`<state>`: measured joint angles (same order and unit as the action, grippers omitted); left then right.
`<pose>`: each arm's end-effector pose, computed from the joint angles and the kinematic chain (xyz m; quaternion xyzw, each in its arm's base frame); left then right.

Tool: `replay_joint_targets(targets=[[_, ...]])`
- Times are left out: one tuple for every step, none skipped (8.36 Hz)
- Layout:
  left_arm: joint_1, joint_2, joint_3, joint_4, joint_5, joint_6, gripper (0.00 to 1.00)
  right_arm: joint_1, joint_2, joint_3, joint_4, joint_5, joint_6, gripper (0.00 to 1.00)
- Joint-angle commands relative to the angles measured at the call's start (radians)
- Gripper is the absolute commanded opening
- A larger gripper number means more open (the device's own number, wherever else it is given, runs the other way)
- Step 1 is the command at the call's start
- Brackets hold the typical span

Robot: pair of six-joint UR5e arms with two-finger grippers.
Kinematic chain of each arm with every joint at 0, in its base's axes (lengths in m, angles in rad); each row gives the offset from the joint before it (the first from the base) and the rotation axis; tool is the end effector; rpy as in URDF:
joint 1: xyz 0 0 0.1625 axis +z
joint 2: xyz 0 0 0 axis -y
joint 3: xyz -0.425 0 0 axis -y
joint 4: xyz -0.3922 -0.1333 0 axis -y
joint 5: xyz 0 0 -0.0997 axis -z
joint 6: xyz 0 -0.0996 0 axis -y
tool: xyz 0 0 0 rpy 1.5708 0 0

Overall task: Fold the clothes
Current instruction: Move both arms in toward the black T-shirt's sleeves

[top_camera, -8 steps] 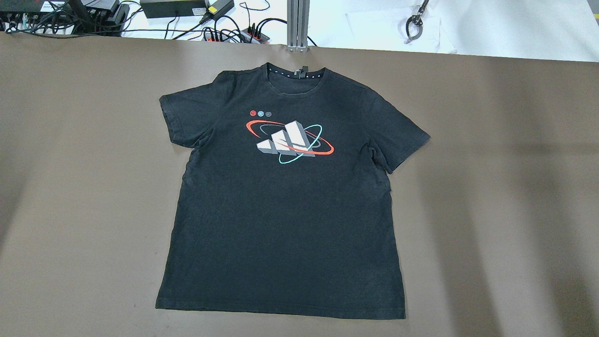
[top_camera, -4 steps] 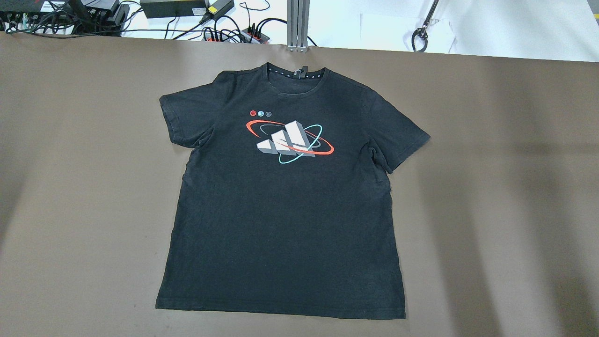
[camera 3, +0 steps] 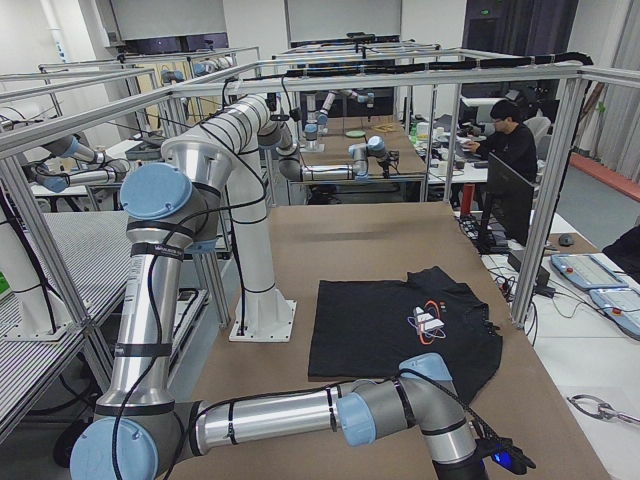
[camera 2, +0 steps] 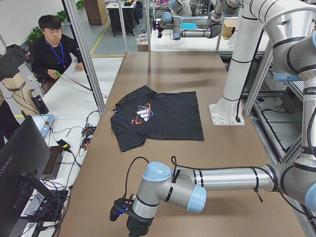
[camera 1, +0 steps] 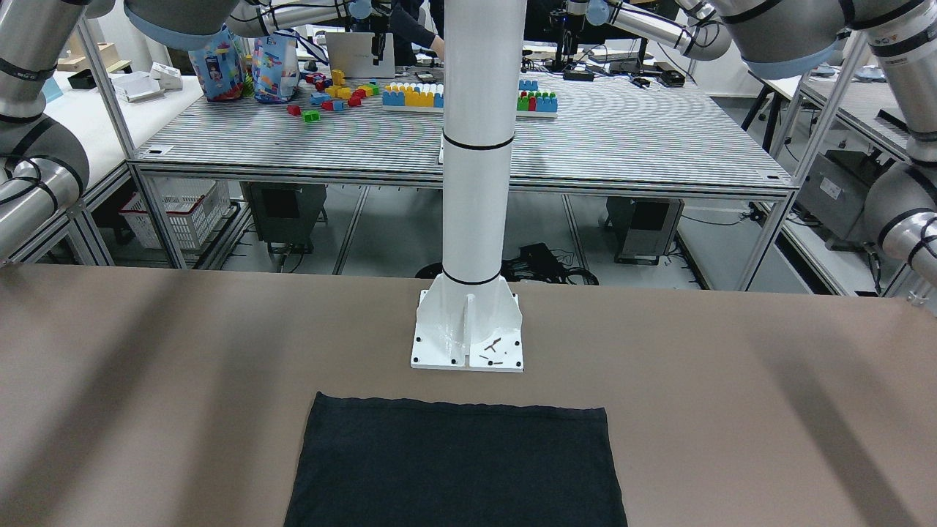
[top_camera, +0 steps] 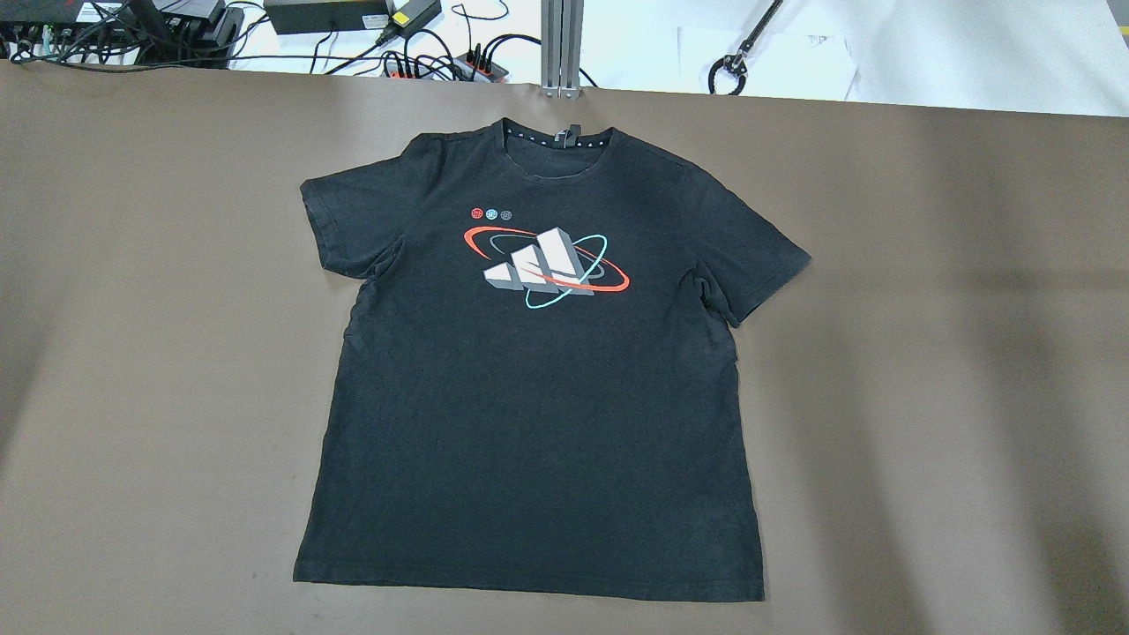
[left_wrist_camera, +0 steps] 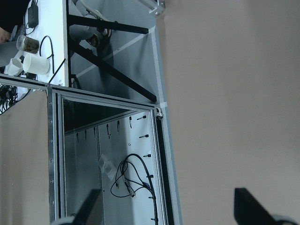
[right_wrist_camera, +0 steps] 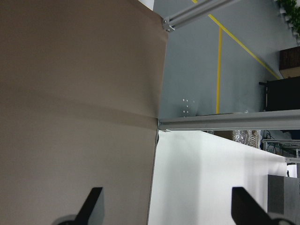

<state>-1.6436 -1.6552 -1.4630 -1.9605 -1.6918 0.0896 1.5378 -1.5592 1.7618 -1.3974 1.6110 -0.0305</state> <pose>-0.1614 -0.5461 0.6518 0.1860 0.0445 0.0193 0.9813 0.1121 -0.5224 0.5645 0.1868 -0.0200 -0.0349 0.9816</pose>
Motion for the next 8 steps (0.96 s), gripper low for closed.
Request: replay_joint_targets(targets=[[0.017,-0.037,0.006,-0.014,-0.003,-0.007,1.0,-0.002,0.004,0.03,0.004,0.05,0.001,0.95],[0.018,-0.026,0.003,-0.044,-0.002,-0.008,1.0,-0.001,-0.001,0.034,0.005,0.047,-0.003,0.95],[0.016,-0.006,0.01,-0.082,-0.002,-0.01,1.0,-0.002,-0.002,0.035,0.006,0.052,-0.005,0.95],[0.018,-0.006,0.003,-0.107,-0.005,-0.01,1.0,-0.002,-0.033,0.039,0.029,0.052,-0.002,0.95],[0.018,-0.005,0.003,-0.129,-0.028,-0.005,1.0,-0.008,-0.054,0.032,0.096,0.05,0.001,0.95],[0.031,-0.003,0.018,-0.193,-0.076,-0.007,1.0,-0.031,-0.093,0.031,0.183,0.05,0.006,0.95],[0.053,-0.008,0.03,-0.251,-0.085,-0.01,1.0,-0.054,-0.096,0.028,0.234,0.047,0.048,0.95],[0.086,-0.035,0.039,-0.253,-0.085,-0.008,1.0,-0.067,-0.082,0.021,0.23,0.052,0.087,0.95]])
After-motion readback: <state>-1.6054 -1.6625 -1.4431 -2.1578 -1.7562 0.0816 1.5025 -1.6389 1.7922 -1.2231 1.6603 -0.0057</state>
